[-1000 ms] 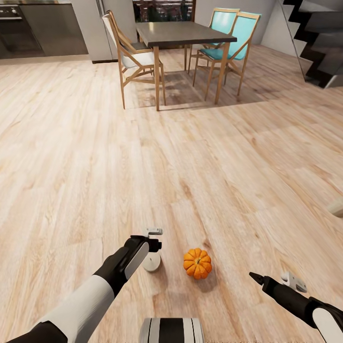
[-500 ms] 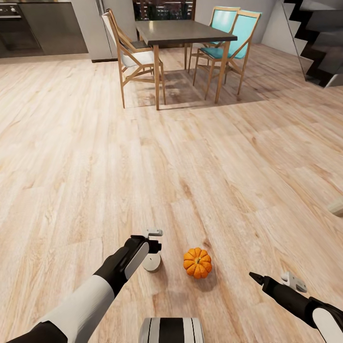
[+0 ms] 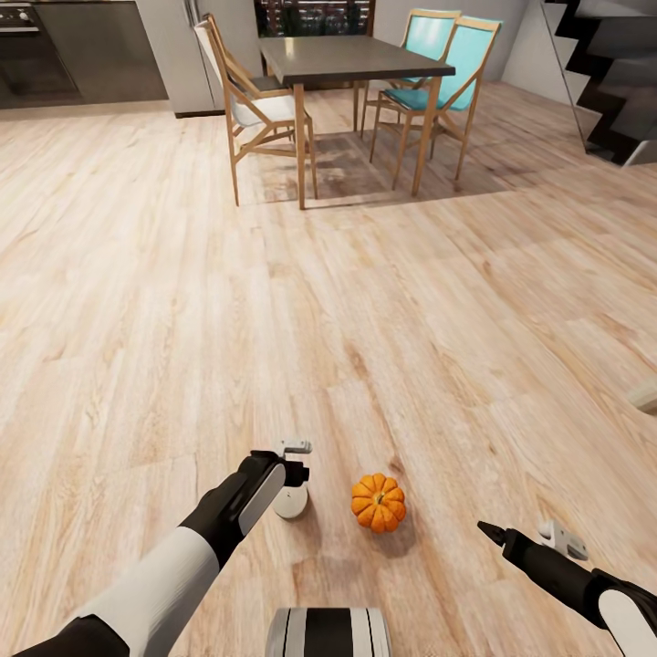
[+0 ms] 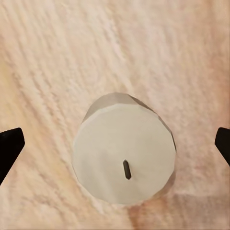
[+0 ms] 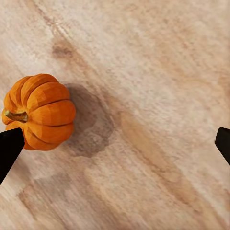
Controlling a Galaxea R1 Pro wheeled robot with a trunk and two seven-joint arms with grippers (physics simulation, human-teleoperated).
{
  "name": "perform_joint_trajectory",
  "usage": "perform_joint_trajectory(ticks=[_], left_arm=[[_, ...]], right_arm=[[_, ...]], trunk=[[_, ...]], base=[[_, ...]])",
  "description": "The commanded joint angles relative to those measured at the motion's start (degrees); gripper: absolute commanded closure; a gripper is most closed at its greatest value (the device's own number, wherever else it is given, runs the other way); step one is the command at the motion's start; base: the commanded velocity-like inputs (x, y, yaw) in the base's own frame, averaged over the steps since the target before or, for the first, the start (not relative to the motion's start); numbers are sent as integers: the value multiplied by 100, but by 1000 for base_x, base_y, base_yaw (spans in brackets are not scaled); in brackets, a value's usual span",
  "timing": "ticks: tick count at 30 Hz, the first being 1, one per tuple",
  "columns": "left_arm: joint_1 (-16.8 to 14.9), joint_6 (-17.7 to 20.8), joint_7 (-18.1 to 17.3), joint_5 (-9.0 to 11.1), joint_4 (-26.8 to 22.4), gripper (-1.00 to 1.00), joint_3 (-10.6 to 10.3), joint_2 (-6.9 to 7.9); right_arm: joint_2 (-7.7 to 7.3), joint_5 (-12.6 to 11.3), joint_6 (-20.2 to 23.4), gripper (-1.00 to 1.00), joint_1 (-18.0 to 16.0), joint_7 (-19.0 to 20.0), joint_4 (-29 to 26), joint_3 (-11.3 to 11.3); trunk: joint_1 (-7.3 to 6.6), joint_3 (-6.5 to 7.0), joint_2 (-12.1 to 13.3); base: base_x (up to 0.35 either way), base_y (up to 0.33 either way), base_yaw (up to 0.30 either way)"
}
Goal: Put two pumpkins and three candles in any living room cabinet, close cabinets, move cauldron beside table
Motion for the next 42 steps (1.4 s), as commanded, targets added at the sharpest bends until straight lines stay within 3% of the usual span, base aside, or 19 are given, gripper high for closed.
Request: perform_joint_trajectory(ticks=[1, 7, 25, 28, 33, 36, 42], left_arm=[[-4, 16, 55, 60, -6, -100, -19, 2], [-4, 32, 45, 63, -5, -100, -19, 1], [-4, -11, 44, 61, -57, -100, -25, 5], [-4, -24, 41, 61, -58, -100, -26, 5], [-4, -32, 39, 61, -63, -100, -27, 5], [-4, -37, 38, 61, -65, -100, -27, 5], [-4, -41, 38, 61, -66, -100, -28, 5]], right_arm=[[-1, -61, 22, -100, -2, -58, -9, -1], [-1, -61, 22, -100, -1, -58, -9, -1], [-6, -74, 27, -100, -1, -21, -10, -1], [-21, -80, 43, -100, 7, 315, -14, -15], [-45, -72, 89, -100, 19, 1612, -18, -204], [-47, -79, 132, -100, 32, 2143, -55, -371], [-48, -79, 333, -100, 93, 2890, -113, -485]], trunk=[[1, -27, -3], [17, -160, -11], [17, -160, -11], [17, -160, -11], [17, -160, -11], [17, -160, -11], [17, -160, -11]], base=[[0, 0, 0], [0, 0, 0], [0, 0, 0], [0, 0, 0], [0, 0, 0], [0, 0, 0], [0, 0, 0]])
